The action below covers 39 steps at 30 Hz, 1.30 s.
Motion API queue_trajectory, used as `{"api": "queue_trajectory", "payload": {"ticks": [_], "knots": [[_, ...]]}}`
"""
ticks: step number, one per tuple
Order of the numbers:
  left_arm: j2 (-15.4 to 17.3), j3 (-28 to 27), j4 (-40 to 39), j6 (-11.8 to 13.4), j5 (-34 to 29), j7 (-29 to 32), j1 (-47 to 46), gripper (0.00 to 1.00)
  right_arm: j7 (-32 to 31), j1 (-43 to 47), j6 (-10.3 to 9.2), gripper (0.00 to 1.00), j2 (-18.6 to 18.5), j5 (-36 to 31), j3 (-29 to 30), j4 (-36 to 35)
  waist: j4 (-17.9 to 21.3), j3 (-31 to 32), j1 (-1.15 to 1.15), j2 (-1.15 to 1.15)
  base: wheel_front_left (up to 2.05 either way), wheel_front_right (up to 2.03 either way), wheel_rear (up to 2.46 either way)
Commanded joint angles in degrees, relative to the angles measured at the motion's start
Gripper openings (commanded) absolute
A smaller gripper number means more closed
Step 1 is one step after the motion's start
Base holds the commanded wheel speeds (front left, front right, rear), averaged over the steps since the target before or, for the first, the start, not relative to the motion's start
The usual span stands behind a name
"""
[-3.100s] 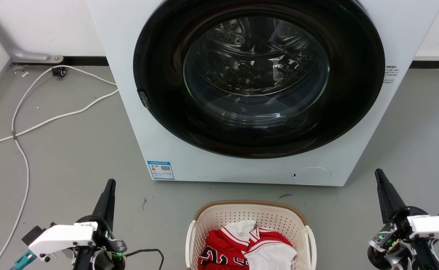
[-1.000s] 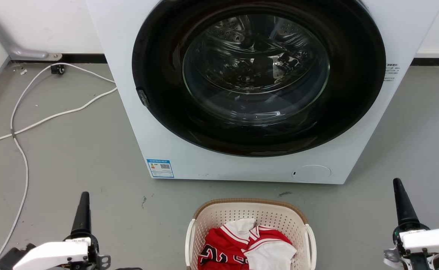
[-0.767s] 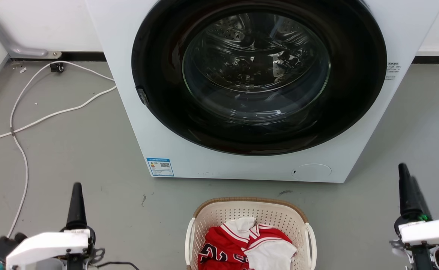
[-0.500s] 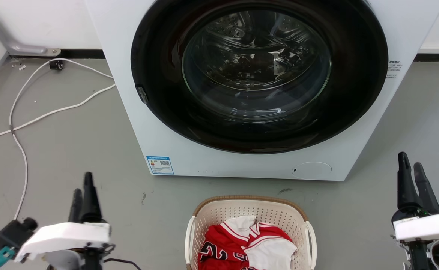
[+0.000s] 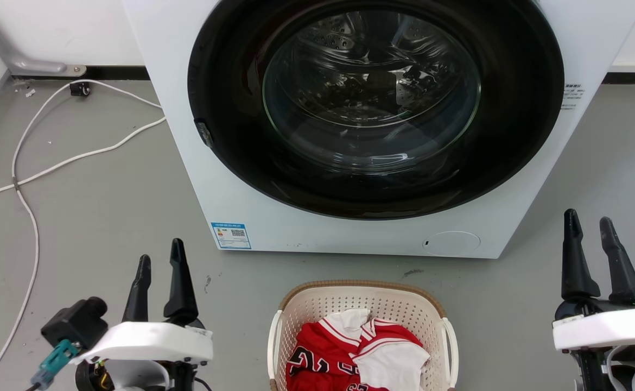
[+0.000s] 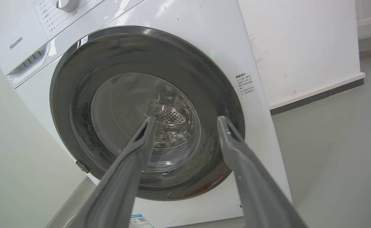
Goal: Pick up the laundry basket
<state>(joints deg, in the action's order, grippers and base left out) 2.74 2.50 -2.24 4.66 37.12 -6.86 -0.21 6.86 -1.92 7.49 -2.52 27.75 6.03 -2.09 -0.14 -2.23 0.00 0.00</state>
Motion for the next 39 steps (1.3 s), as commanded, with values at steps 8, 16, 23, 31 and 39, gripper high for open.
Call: {"api": "queue_trajectory", "payload": {"ticks": [8,16,23,31,39], "knots": [[0.2,2.3,-1.7,-0.7,-6.2,-1.7,0.3,1.0,1.7,0.8,0.0,1.0,-0.4,-5.3,-2.2,-1.6,-0.1,-0.3,0.0,0.0,0.0,0.0,0.0],[0.5,5.2,-1.6,-1.7,-14.0,-2.9,0.6,1.0,2.9,1.6,0.0,1.0,-0.4,-10.7,-2.8,-1.8,-0.1,-0.5,0.0,0.0,0.0,0.0,0.0],[2.3,9.5,-0.5,1.8,-19.8,-3.9,0.4,1.0,3.8,2.4,0.0,1.0,-0.4,-15.4,-2.2,-0.9,-0.1,-0.7,0.0,0.0,0.0,0.0,0.0],[4.1,14.2,1.2,2.8,-23.0,-4.9,0.2,1.0,4.8,3.2,0.0,1.0,-0.4,-20.0,-2.4,1.2,0.1,-0.9,0.0,0.0,0.0,0.0,0.0],[4.7,16.0,2.9,3.1,-25.8,-5.7,0.4,1.0,5.7,4.0,-0.01,1.0,-0.4,-23.9,-2.4,2.1,0.1,-0.9,0.0,0.0,0.0,0.0,0.0]]}}
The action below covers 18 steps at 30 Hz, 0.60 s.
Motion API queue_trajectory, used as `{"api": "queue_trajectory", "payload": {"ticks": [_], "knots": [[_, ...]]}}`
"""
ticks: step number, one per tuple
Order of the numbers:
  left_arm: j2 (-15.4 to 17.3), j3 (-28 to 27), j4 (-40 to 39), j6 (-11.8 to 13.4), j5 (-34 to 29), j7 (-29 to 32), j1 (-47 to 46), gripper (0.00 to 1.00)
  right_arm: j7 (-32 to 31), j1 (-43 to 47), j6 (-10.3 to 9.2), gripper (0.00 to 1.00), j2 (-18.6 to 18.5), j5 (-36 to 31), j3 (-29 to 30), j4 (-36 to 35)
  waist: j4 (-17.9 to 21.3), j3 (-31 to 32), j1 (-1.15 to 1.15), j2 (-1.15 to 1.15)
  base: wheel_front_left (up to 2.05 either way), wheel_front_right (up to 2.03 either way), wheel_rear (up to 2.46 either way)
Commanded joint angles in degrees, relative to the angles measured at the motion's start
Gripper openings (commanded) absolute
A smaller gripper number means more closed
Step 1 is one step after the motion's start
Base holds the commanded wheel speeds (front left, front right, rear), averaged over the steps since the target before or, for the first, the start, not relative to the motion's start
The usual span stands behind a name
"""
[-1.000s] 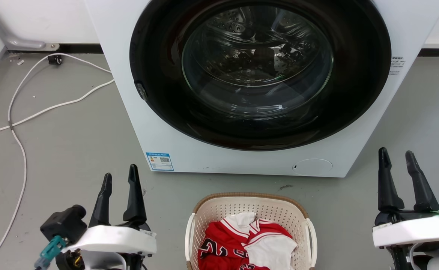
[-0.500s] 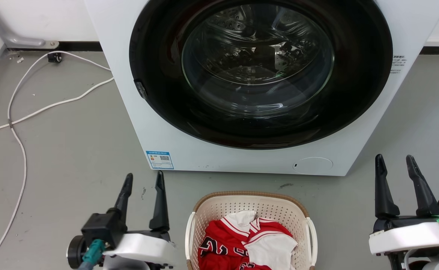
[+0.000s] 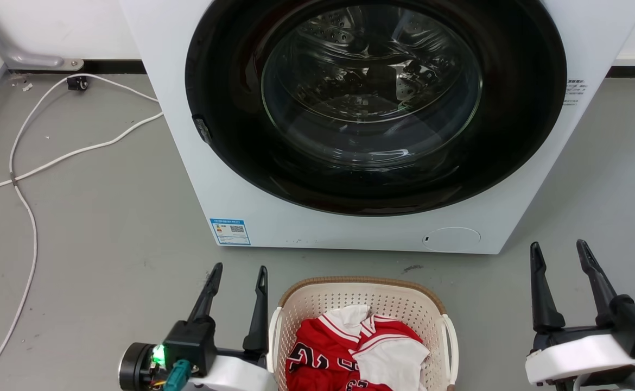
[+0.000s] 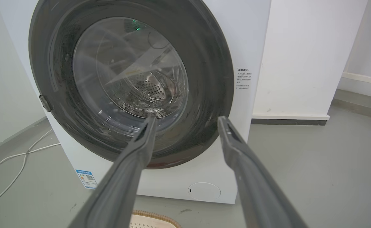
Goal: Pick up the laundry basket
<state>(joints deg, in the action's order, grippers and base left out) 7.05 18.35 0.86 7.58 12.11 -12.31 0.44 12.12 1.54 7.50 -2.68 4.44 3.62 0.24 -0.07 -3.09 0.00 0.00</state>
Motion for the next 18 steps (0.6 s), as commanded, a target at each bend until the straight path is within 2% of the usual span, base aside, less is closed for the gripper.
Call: {"api": "queue_trajectory", "payload": {"ticks": [1,11,14,18], "knots": [[0.4,0.3,0.2,0.1,-1.0,-0.4,-0.1,1.0,0.6,0.6,-0.02,1.0,-0.3,-1.2,-0.1,-0.1,0.0,0.0,0.0,0.0,0.0,0.0,0.0],[-0.4,0.2,2.0,-1.6,-4.2,-1.5,0.6,1.0,1.7,0.8,-0.02,1.0,-0.3,-5.0,0.6,0.6,-0.1,-0.3,0.0,0.0,0.0,0.0,0.0],[-1.2,-0.7,2.2,-2.6,-4.4,-1.8,1.0,1.0,2.0,0.8,-0.02,1.0,-0.3,-3.4,1.7,1.3,-0.1,-0.4,0.0,0.0,0.0,0.0,0.0],[-1.9,-1.7,2.9,-3.9,-5.8,-2.2,1.5,1.0,2.4,0.9,-0.03,1.0,-0.3,-4.8,1.7,1.8,0.0,-0.6,0.0,0.0,0.0,0.0,0.0]]}}
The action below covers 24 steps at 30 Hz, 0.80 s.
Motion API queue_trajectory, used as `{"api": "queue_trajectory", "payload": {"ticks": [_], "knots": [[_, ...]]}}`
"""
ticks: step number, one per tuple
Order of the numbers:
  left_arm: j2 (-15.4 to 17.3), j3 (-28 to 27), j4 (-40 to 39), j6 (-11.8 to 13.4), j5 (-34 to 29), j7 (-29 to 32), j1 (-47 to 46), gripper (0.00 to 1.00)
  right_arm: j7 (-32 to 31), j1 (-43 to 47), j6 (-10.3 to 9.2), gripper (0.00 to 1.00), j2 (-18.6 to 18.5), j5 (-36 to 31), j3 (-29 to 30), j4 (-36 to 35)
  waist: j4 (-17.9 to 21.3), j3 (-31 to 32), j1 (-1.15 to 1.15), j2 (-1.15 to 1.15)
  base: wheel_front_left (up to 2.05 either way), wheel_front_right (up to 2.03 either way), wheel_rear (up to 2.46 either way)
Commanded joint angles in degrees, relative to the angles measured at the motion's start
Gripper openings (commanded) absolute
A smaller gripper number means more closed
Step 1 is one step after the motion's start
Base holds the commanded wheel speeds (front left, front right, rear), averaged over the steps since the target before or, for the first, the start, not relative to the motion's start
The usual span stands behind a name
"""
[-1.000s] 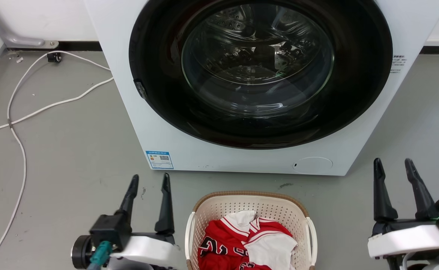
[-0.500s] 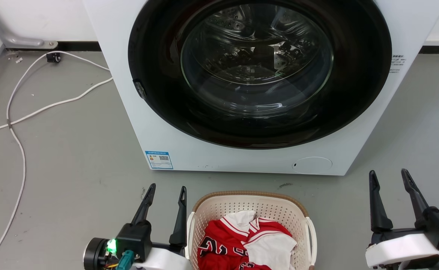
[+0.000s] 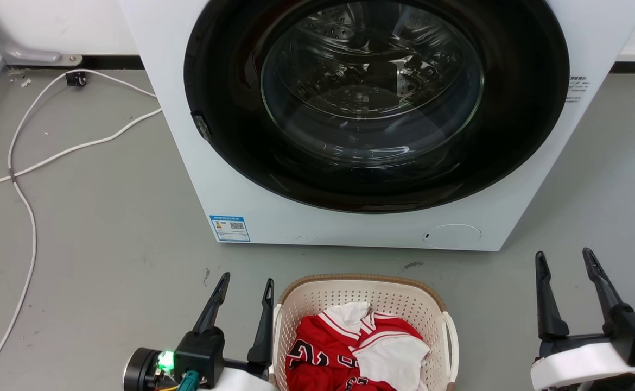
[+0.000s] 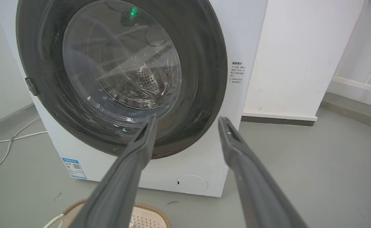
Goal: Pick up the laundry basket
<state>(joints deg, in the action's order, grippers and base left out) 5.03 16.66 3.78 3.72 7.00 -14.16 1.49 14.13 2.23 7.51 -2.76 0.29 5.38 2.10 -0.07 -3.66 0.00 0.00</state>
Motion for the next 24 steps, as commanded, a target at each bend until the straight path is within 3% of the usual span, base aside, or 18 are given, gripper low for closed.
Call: {"api": "queue_trajectory", "payload": {"ticks": [1,8,24], "knots": [[-0.1,-0.2,0.2,-0.3,-1.1,-0.4,0.5,1.0,0.5,0.3,-0.04,1.0,-0.2,-1.0,-0.1,0.1,0.1,0.0,0.0,0.0,0.0,0.0,0.0],[-1.1,-1.4,0.9,-1.5,-4.6,-1.2,0.7,1.0,1.2,0.3,-0.04,1.0,-0.2,-2.7,-0.2,0.7,0.2,-0.6,0.0,0.0,0.0,0.0,0.0],[-2.0,-3.2,1.5,-2.7,-4.9,-1.1,0.9,1.0,1.1,-0.5,-0.04,1.0,-0.2,-0.4,-0.5,0.2,0.1,-1.0,0.0,0.0,0.0,0.0,0.0]]}}
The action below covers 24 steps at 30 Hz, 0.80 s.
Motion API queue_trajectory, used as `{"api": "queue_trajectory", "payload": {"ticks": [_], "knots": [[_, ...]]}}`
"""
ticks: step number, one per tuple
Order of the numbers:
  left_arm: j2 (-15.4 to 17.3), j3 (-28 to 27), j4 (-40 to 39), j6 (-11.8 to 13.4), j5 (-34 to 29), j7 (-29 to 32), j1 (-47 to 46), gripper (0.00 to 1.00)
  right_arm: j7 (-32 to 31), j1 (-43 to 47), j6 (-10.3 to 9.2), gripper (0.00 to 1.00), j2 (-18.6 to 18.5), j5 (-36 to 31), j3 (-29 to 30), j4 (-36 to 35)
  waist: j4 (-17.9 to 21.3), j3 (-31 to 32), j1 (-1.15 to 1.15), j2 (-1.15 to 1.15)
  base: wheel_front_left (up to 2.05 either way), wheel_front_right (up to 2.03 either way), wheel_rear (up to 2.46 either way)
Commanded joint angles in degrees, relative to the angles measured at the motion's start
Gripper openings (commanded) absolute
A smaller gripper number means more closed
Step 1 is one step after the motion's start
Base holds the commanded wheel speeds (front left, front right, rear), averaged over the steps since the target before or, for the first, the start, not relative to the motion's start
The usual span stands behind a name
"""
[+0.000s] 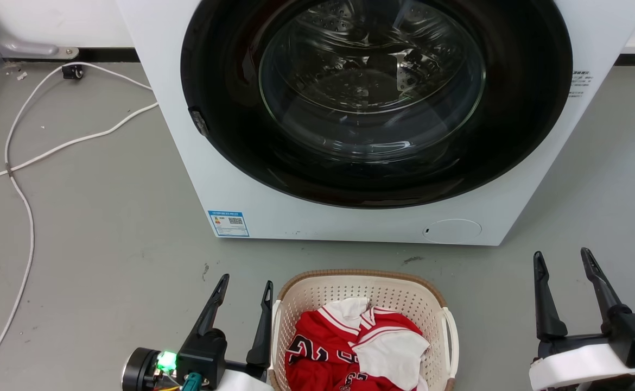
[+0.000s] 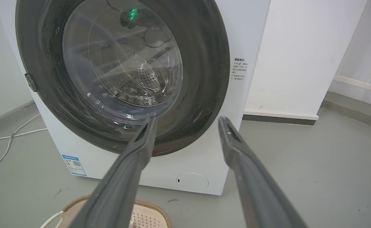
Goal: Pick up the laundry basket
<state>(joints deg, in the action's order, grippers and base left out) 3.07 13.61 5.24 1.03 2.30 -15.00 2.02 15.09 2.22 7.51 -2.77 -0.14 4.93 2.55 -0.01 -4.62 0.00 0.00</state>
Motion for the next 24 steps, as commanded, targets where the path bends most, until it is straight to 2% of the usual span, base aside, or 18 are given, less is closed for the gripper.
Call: {"api": "queue_trajectory", "payload": {"ticks": [1,14,24], "knots": [[-0.1,-0.2,0.1,-0.1,-0.2,-0.3,0.3,1.0,0.1,-0.5,-0.04,1.0,-0.2,0.0,0.0,-0.3,0.0,-0.1,0.0,0.0,0.0,0.0,0.0],[-0.2,-0.7,1.1,-0.4,0.1,-0.2,-1.4,1.0,0.1,-1.8,-0.04,1.0,-0.2,-0.1,0.2,0.2,0.4,-3.1,0.0,0.0,0.0,0.0,0.0],[-0.2,-2.7,3.6,-1.1,0.1,-0.2,-8.1,1.0,0.1,-8.6,-0.04,1.0,-0.2,0.7,-0.6,3.1,1.9,-14.4,0.0,0.0,0.0,0.0,0.0]]}}
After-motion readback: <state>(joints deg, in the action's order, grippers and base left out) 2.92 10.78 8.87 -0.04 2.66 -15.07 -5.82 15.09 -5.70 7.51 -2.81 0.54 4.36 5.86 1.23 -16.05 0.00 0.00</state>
